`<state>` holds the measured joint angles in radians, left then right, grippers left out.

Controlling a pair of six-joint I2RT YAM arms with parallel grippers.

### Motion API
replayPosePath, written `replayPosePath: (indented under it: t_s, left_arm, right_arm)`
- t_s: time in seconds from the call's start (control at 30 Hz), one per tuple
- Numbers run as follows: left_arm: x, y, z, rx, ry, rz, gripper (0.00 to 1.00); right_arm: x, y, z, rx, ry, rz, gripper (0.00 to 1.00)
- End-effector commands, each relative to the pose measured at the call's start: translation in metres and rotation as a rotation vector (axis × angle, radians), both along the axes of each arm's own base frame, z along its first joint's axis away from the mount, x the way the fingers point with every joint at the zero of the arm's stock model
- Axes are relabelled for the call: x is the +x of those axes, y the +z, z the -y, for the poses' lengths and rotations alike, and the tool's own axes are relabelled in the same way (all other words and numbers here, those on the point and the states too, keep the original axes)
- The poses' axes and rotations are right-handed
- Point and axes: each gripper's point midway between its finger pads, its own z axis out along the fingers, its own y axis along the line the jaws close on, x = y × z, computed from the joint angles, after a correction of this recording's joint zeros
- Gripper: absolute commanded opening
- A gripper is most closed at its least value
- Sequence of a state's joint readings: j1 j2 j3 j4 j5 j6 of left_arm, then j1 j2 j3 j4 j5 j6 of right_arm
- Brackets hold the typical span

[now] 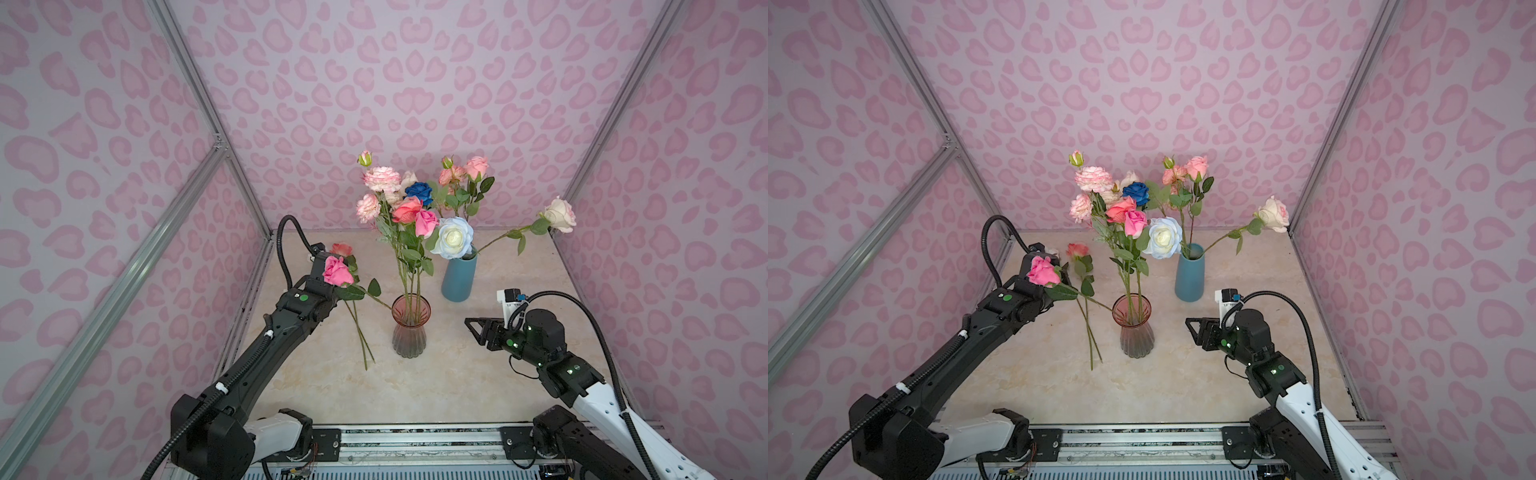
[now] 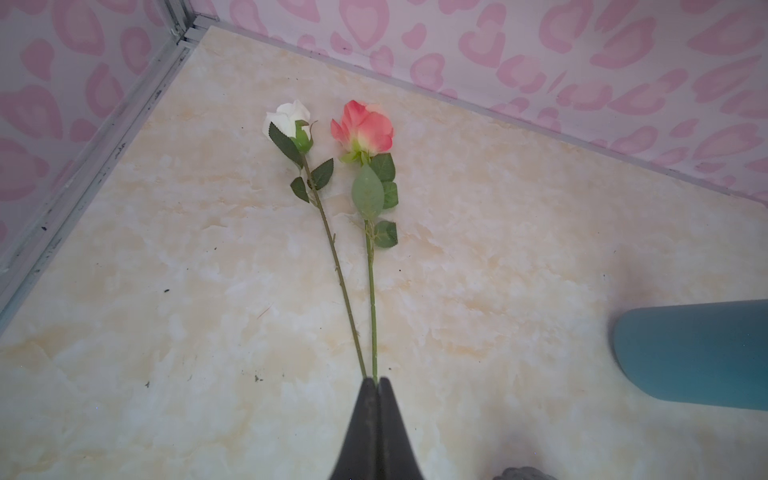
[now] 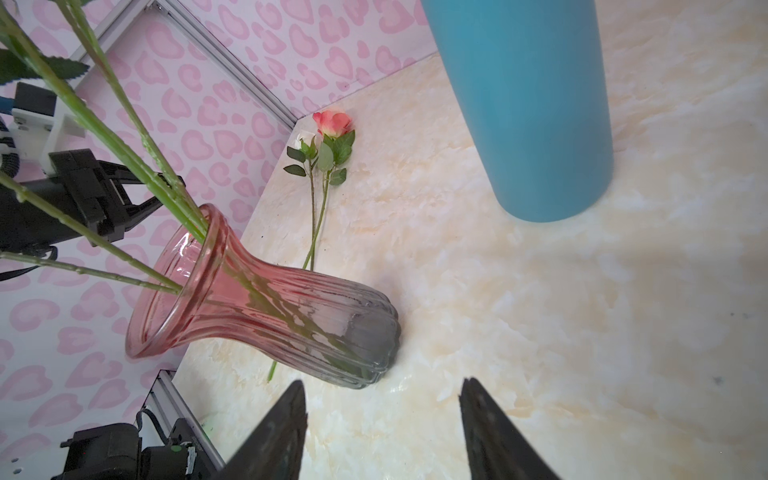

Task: Arrange the flowers into the vase
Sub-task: 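Close the left gripper on the pale pink rose stem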

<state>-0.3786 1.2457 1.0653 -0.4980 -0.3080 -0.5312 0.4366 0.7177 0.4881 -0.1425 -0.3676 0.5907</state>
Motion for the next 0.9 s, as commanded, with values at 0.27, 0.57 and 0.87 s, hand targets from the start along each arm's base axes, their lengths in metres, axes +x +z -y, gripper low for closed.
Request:
replayPosePath:
  t_s: [0.27,0.57,0.87]
  left_arm:
    - [0.061,-0.107,0.004,0.019,-0.032,-0.271,0.29]
    - [0.113,-0.157,-0.005,0.145,0.060,-0.388,0.30]
    - [0.123,-0.195,-0.004,0.099,0.063,-0.459,0.25]
  right_arm:
    - [0.002,-0.006,-0.001,-0.013,0.002,-0.008,0.62]
    - [0.009,-0.019,-0.001,-0.040,-0.003,-0.026,0.63]
    - [0.013,-0.026,-0.001,-0.047,-0.002,-0.038,0.63]
